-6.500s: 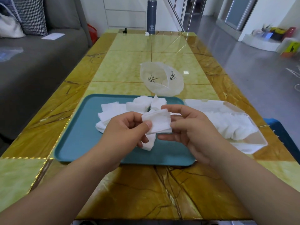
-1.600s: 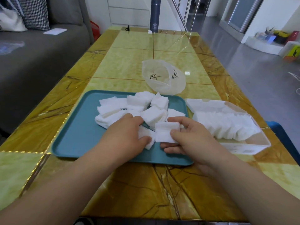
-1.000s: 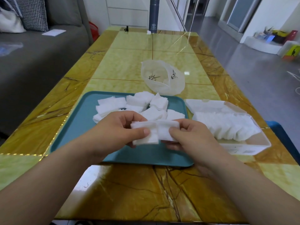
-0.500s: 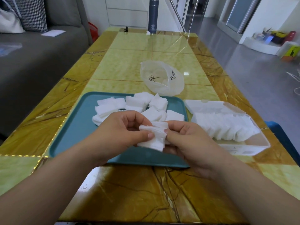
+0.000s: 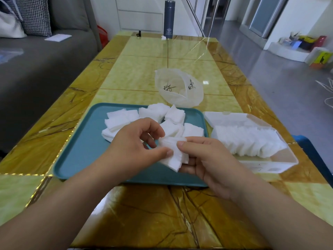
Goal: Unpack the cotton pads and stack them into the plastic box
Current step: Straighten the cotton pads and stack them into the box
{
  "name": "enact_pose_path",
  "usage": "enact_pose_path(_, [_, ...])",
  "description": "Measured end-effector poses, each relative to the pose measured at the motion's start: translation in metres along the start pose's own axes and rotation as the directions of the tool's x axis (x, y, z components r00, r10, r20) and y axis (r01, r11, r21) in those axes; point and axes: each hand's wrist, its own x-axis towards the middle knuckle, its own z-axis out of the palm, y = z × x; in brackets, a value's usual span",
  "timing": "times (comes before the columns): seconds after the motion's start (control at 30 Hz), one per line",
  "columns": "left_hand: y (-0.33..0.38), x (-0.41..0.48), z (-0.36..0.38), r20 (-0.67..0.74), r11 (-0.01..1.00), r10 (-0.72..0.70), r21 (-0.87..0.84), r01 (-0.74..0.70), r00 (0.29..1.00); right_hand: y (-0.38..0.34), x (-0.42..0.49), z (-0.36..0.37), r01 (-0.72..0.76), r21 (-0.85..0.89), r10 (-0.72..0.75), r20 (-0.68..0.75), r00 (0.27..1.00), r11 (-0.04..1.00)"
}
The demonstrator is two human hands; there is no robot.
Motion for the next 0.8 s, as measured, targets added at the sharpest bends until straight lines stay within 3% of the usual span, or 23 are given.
enact_pose_path(0.17, [-0.003,0.000,0.002,0.005,0.996,0.084,0.036,-0.084,0.996,-0.001,0.001,0.001,-0.027,0.097,0.031,-0.044,0.999,0.995])
enact_pose_path(0.5, [-0.007,0.002,-0.002,-0.004,0.997,0.039,0.064,-0.039,0.999,-0.003,0.003,0.000,-0.043,0.189,0.065,-0.113,0.991,0.981])
enact_pose_path(0.8, [-0.009,0.005,-0.001,0.110,0.963,-0.133,-0.221,0.155,0.985,-0.001,0.002,0.002,0.015,0.082,-0.008,-0.093,0.996,0.997])
